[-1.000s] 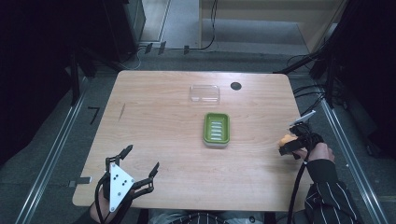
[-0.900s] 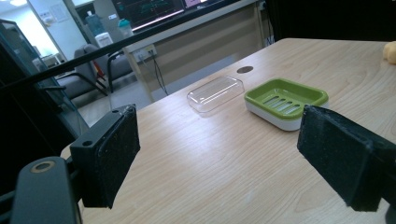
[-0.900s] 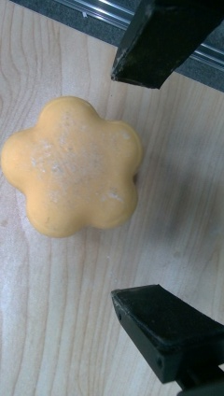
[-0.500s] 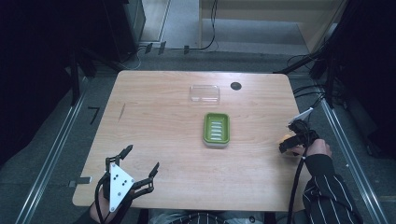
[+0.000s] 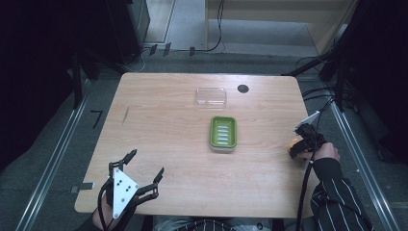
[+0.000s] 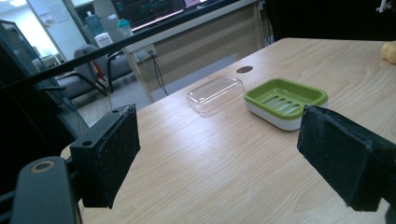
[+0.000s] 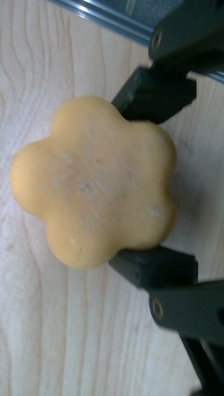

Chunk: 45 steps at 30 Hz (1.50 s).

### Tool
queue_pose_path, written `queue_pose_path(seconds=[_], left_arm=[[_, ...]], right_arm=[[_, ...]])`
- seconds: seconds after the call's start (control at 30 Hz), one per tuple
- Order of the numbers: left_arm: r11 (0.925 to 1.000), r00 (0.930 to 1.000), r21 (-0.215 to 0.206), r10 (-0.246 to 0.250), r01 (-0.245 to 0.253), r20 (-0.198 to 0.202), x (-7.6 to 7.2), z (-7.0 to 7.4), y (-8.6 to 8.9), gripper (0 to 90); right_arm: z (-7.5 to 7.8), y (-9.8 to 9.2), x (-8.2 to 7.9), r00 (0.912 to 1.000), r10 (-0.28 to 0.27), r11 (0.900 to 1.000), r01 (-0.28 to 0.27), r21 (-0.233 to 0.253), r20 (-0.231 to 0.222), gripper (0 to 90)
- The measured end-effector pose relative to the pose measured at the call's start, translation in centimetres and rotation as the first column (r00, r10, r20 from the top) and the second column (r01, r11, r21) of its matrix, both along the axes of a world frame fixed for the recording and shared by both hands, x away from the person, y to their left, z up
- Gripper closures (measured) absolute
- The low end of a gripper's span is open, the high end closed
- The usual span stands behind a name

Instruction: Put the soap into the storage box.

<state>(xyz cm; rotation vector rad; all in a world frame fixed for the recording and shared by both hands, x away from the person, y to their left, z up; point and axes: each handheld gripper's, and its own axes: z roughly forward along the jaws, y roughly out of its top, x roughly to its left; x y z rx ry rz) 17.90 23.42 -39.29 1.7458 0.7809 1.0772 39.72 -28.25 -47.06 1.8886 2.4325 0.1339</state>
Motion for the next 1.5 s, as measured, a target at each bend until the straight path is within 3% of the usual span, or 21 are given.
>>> queue_pose_path(seconds=[0.37, 0.77, 1.2, 1.5], left_arm=[[1.0, 1.0, -0.001, 0.0, 0.0, 0.001, 0.0, 0.0, 0.0, 13.5], [1.0, 1.0, -0.003, -0.001, 0.001, 0.002, 0.0, 0.0, 0.0, 13.5], [1.0, 1.0, -0.002, 0.003, -0.003, 0.0, -0.1, 0.0, 0.1, 13.5], [1.0, 1.0, -0.001, 0.009, -0.009, 0.0, -0.2, 0.0, 0.1, 13.5]], right_arm=[[0.0, -0.1, -0.1, 0.9999, 0.014, 1.0, -0.014, 0.006, 0.01, 40.4], [0.8, 0.1, -0.6, 0.9974, 0.049, 0.999, -0.049, -0.007, 0.052, 40.5], [2.5, 2.1, -0.8, 0.9867, 0.118, 0.993, -0.12, 0.007, 0.112, 40.4], [3.6, 3.7, -0.6, 0.9745, 0.168, 0.985, -0.17, 0.005, 0.149, 40.4]])
